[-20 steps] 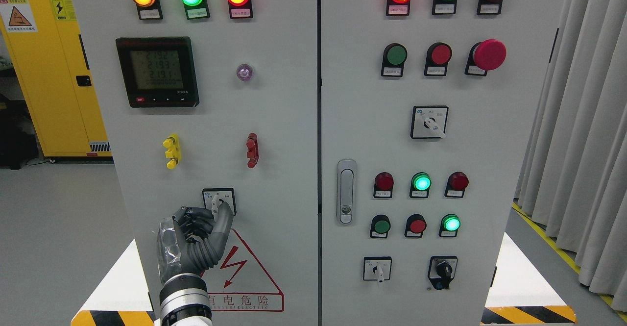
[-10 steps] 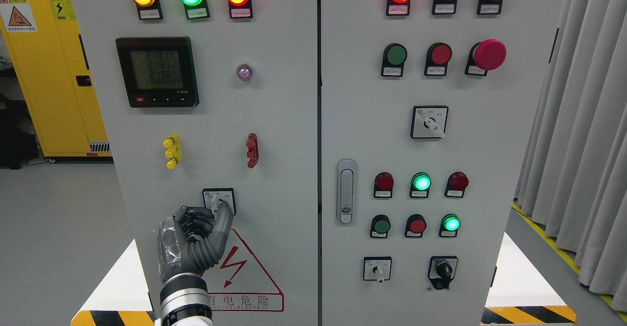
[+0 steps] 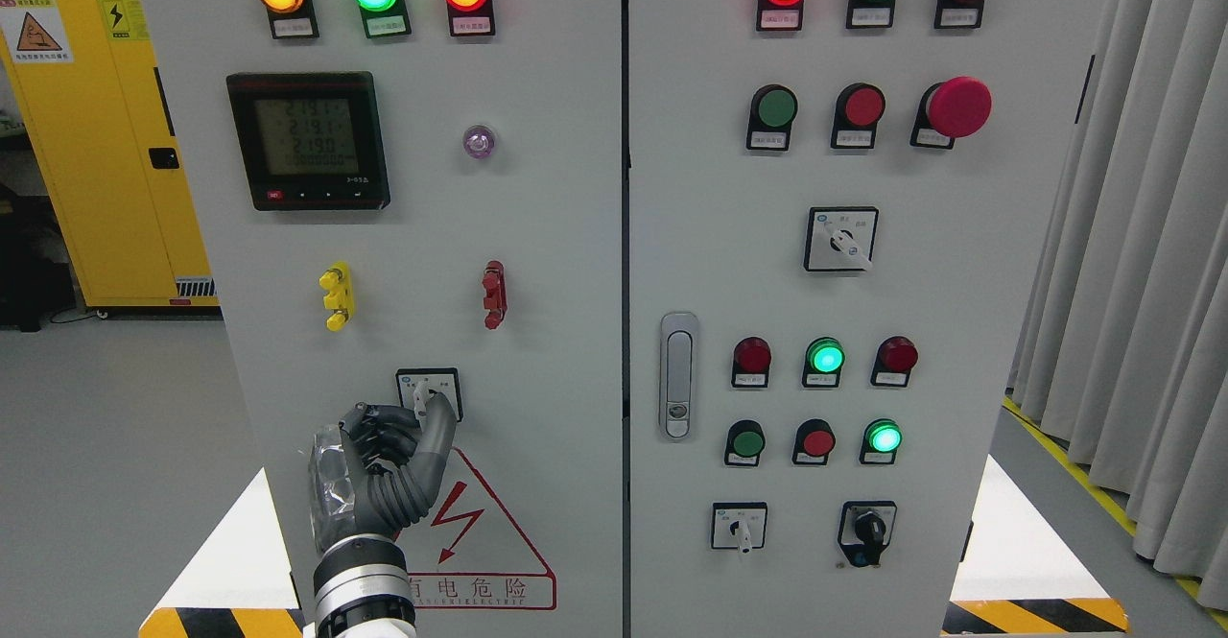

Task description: Turn on light switch 1

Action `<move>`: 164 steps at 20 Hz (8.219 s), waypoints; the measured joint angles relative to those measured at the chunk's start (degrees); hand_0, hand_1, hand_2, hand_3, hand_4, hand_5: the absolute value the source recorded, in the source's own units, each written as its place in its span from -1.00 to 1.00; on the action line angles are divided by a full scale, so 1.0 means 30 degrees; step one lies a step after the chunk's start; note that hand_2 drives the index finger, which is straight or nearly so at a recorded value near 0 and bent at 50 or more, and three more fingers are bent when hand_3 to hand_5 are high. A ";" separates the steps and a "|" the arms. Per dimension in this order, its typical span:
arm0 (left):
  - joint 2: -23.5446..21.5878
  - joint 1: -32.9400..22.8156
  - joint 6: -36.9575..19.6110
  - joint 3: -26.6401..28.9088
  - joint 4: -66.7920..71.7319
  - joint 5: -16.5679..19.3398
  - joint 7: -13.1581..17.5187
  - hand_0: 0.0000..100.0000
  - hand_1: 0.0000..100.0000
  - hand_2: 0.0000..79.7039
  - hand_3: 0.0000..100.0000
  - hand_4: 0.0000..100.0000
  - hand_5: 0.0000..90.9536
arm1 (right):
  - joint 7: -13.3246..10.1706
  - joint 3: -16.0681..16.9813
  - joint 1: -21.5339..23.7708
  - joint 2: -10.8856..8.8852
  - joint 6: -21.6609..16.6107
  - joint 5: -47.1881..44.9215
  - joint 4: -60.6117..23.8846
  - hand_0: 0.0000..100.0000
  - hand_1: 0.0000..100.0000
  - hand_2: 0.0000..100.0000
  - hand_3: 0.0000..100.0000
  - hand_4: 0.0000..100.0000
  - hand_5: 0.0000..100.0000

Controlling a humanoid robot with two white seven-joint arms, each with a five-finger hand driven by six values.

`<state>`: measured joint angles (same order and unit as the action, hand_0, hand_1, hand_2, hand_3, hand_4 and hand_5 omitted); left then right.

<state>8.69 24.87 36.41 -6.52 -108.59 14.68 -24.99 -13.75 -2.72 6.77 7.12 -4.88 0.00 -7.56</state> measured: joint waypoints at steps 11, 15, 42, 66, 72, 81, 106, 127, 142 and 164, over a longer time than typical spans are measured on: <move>0.0000 -0.0022 -0.0010 0.0003 0.0070 0.0000 0.0002 -0.13 0.23 0.61 0.77 0.74 0.90 | 0.0000 0.0000 0.0000 0.0000 0.0000 0.0000 0.0000 -1.00 0.00 -0.92 -1.00 -1.00 -1.00; 0.0001 -0.0022 -0.0036 0.0002 0.0106 -0.0004 0.0003 -0.04 0.23 0.62 0.77 0.74 0.90 | 0.0001 0.0000 0.0000 0.0000 0.0000 0.0000 0.0000 -1.00 0.00 -0.92 -1.00 -1.00 -1.00; 0.0005 -0.0019 -0.0095 0.0001 0.0249 -0.0037 0.0013 0.20 0.13 0.66 0.80 0.76 0.90 | -0.0002 0.0000 0.0000 0.0000 0.0000 0.0000 0.0000 -1.00 0.00 -0.92 -1.00 -1.00 -1.00; 0.0005 -0.0005 -0.0203 -0.0008 0.0280 -0.0157 0.0111 0.30 0.04 0.65 0.79 0.75 0.89 | -0.0003 0.0000 0.0000 0.0000 0.0000 0.0000 0.0000 -1.00 0.00 -0.92 -1.00 -1.00 -1.00; 0.0006 -0.0005 -0.0230 -0.0012 0.0279 -0.0186 0.0089 0.31 0.04 0.65 0.79 0.75 0.88 | -0.0003 0.0000 0.0000 0.0000 0.0000 0.0000 0.0000 -1.00 0.00 -0.92 -1.00 -1.00 -1.00; 0.0006 -0.0013 -0.0235 -0.0018 0.0279 -0.0216 0.0046 0.35 0.02 0.65 0.79 0.75 0.88 | -0.0040 0.0000 0.0000 0.0000 0.0000 0.0000 0.0000 -1.00 0.00 -0.92 -1.00 -1.00 -1.00; 0.0006 -0.0016 -0.0287 -0.0129 0.0277 -0.0695 0.0144 0.47 0.01 0.62 0.78 0.74 0.84 | -0.0009 0.0000 0.0000 0.0000 0.0000 0.0000 -0.0001 -1.00 0.00 -0.92 -1.00 -1.00 -1.00; 0.0007 -0.0032 -0.0252 -0.0132 0.0283 -0.0734 -0.0075 -0.29 0.02 0.60 0.77 0.73 0.82 | -0.0002 0.0000 0.0000 0.0000 0.0000 0.0000 0.0000 -1.00 0.00 -0.92 -1.00 -1.00 -1.00; -0.0006 -0.0099 -0.0287 -0.0134 0.0265 -0.0737 0.0032 -0.72 0.01 0.62 0.77 0.73 0.82 | 0.0000 0.0000 0.0000 0.0000 0.0000 0.0000 0.0000 -1.00 0.00 -0.92 -1.00 -1.00 -1.00; -0.0409 -0.5290 -0.7326 -0.0004 -0.0567 -0.0886 -0.0368 -0.97 -0.01 0.69 0.81 0.79 0.91 | 0.0000 0.0000 0.0000 0.0000 0.0000 0.0000 0.0000 -1.00 0.00 -0.92 -1.00 -1.00 -1.00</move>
<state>7.46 9.00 14.43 -6.53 -110.29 12.02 -26.09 -13.75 -2.72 6.77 7.12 -4.88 0.00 -7.56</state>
